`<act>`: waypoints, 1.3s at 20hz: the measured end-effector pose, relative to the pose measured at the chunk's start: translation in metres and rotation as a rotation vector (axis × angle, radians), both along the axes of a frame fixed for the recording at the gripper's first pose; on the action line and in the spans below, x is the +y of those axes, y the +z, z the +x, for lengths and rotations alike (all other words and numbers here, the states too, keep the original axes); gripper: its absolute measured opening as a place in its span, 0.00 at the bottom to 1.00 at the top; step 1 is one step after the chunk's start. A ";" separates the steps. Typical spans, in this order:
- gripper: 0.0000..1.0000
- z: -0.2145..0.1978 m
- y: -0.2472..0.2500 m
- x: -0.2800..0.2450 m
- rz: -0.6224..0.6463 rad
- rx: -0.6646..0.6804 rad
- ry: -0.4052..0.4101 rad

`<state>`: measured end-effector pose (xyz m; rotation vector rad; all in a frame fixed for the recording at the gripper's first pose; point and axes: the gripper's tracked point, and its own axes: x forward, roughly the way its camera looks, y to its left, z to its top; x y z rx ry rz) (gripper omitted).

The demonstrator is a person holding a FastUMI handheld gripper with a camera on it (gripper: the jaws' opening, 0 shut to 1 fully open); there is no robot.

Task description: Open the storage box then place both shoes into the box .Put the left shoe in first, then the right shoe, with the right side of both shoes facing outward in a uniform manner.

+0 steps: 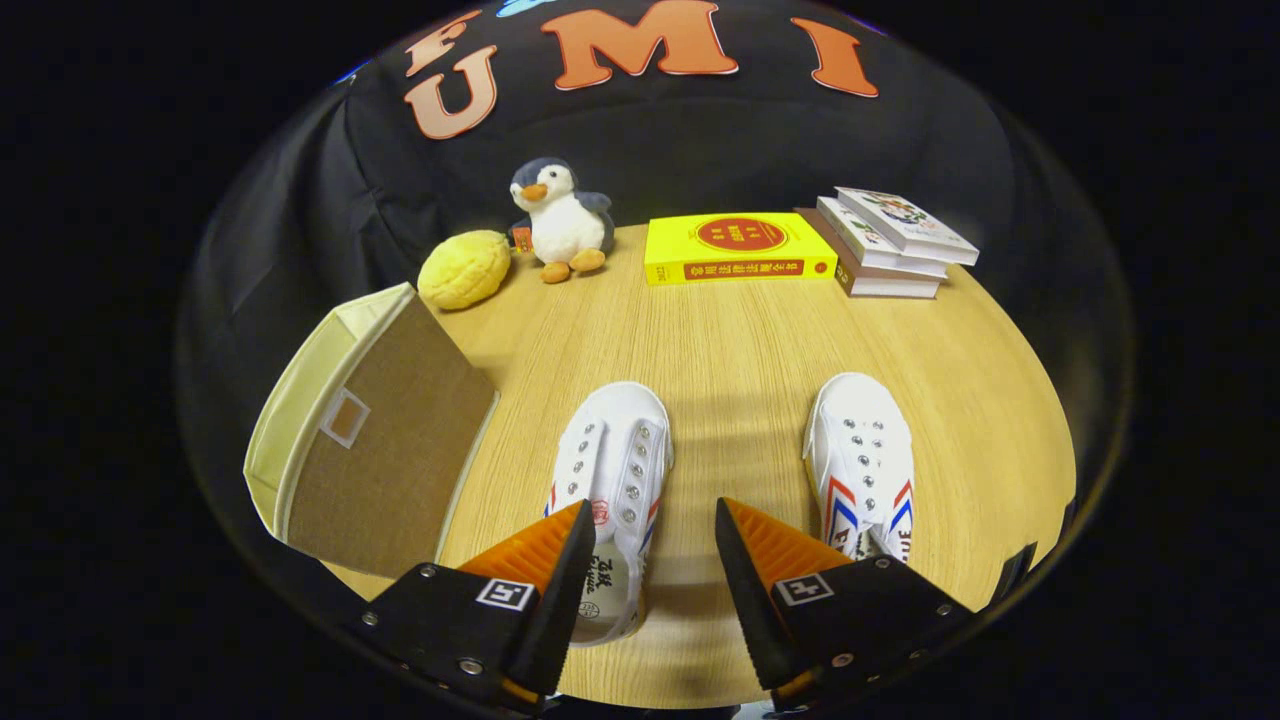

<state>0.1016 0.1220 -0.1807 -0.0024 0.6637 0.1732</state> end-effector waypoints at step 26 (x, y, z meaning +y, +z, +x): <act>0.01 0.022 -0.035 0.022 0.058 0.026 0.170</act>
